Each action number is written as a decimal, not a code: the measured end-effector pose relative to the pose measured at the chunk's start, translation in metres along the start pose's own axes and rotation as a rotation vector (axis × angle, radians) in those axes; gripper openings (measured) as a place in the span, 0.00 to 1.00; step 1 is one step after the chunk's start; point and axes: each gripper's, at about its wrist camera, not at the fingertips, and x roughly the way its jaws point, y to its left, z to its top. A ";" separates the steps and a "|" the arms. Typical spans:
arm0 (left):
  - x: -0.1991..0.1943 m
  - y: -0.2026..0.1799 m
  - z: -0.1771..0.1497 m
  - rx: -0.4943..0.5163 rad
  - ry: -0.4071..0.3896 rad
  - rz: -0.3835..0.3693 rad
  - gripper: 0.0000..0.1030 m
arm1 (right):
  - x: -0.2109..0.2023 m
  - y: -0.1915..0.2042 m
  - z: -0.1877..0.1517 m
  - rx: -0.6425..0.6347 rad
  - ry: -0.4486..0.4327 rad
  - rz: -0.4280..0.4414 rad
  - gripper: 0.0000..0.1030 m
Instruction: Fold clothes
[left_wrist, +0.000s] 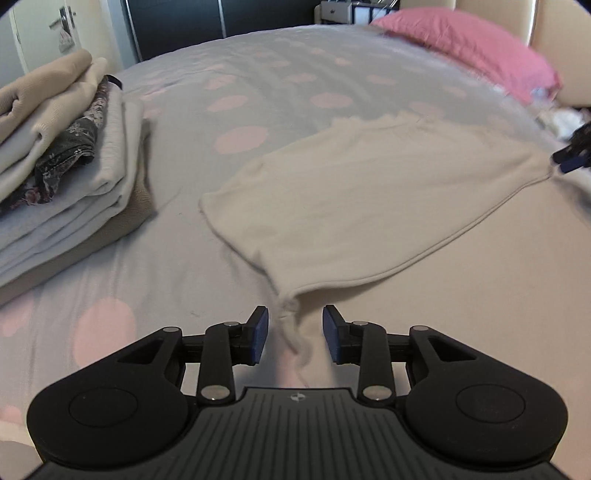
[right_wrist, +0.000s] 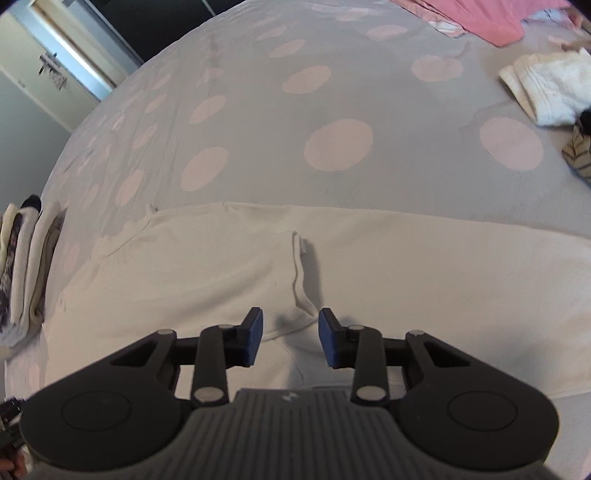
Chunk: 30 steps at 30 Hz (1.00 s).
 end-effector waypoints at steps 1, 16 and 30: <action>0.002 0.000 0.000 -0.005 -0.009 0.015 0.29 | 0.004 0.001 0.000 0.006 0.001 -0.008 0.37; 0.013 0.008 -0.008 0.009 0.060 0.100 0.05 | 0.011 -0.001 -0.002 0.018 0.043 -0.065 0.10; -0.053 0.016 0.017 -0.131 0.029 0.073 0.30 | -0.071 -0.015 -0.001 -0.016 -0.104 -0.076 0.46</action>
